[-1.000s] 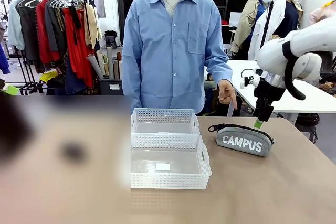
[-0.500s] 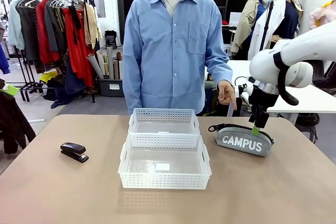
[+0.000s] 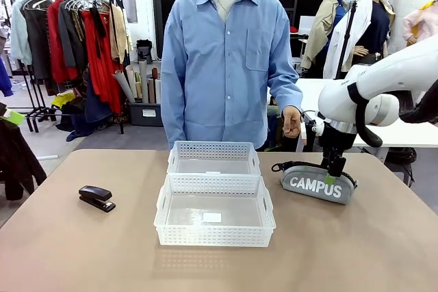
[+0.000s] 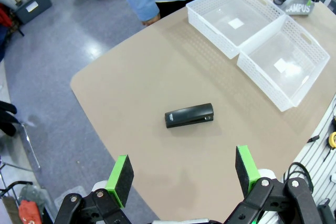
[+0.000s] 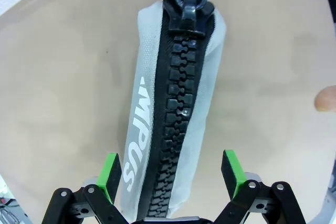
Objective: Distribute items into two baskets.
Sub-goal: Pick up the Pencil pouch that the person points to.
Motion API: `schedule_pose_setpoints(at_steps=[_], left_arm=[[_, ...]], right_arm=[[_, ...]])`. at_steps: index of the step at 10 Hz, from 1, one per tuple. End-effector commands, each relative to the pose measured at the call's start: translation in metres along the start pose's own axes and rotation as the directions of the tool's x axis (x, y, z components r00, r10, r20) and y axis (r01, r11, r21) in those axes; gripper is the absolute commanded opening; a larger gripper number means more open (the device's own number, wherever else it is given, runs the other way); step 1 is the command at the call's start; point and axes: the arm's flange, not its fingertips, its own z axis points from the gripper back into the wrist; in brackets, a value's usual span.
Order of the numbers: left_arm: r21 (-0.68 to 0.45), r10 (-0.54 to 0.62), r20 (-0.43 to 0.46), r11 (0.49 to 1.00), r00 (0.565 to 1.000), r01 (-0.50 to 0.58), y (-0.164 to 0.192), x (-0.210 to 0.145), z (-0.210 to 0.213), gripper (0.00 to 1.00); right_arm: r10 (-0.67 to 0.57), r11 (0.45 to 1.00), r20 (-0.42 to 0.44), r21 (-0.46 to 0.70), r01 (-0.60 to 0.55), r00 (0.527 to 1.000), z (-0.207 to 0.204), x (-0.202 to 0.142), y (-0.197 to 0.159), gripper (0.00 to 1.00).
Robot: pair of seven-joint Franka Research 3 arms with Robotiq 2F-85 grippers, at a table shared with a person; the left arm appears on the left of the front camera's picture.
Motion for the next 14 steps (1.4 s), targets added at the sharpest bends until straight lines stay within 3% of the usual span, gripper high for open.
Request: schedule_pose_setpoints(at_steps=[1,5,10,14], left_arm=[[-0.015,-0.012,0.012,1.0,1.0,0.012,0.0011,-0.0004,0.0011,1.0],[-0.015,-0.012,0.012,1.0,1.0,0.012,0.0011,-0.0004,0.0011,1.0],[-0.015,-0.012,0.012,1.0,1.0,0.012,0.0011,-0.0004,0.0011,1.0],[-0.015,-0.012,0.012,1.0,1.0,0.012,0.0011,-0.0004,0.0011,1.0]], right_arm=[[0.003,1.0,-0.032,-0.023,-0.004,0.999,-0.0108,-0.0011,0.0057,1.0],[-0.007,1.0,-0.03,-0.016,0.007,1.0,-0.0132,0.0009,0.0077,1.0],[-0.011,1.0,-0.029,-0.023,0.01,1.0,-0.0135,0.0031,0.0075,0.03],[-0.03,0.999,-0.034,-0.018,0.029,0.999,-0.0124,0.0015,0.0059,0.0]])
